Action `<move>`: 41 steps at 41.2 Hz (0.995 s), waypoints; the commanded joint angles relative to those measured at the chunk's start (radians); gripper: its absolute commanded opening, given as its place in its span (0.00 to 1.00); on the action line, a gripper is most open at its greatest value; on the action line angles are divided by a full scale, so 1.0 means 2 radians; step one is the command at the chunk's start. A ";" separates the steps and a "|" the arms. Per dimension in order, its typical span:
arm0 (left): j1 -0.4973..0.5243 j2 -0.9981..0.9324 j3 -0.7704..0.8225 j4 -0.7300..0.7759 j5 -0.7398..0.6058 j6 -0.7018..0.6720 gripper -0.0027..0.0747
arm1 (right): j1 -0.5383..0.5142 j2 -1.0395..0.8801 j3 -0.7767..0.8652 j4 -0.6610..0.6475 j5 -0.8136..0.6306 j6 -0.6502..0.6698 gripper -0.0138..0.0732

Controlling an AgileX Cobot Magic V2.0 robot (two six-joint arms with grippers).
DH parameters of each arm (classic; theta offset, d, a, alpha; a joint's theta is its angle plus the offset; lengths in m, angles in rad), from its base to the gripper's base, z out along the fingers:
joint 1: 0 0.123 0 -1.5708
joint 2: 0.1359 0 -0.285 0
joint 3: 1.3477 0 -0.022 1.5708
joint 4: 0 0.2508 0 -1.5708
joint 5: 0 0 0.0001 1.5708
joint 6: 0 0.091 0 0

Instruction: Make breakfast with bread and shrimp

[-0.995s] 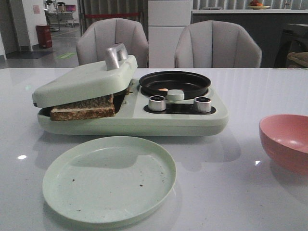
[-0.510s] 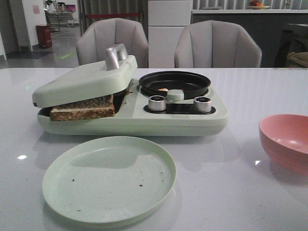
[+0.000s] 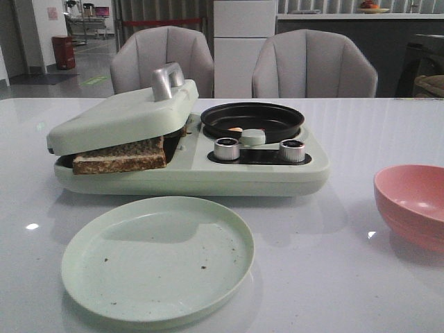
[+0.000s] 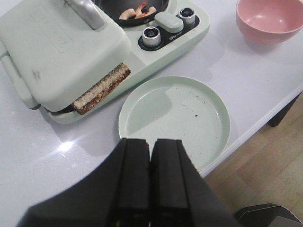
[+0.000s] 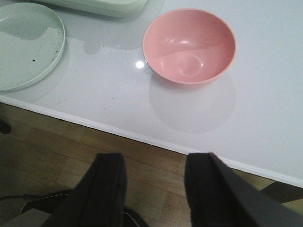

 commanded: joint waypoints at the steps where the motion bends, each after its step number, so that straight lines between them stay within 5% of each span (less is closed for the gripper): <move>1: -0.004 -0.001 -0.013 -0.004 -0.041 -0.005 0.16 | -0.001 0.004 -0.011 -0.008 -0.031 -0.001 0.55; 13: -0.004 -0.001 -0.013 0.006 -0.041 -0.005 0.17 | -0.001 0.004 -0.007 -0.007 -0.031 -0.001 0.20; 22: 0.004 -0.001 -0.013 0.062 -0.036 -0.088 0.17 | -0.001 0.004 -0.003 -0.007 -0.035 -0.001 0.21; 41: 0.006 -0.001 -0.013 0.067 -0.040 -0.089 0.16 | -0.001 0.004 -0.003 -0.007 -0.042 -0.001 0.21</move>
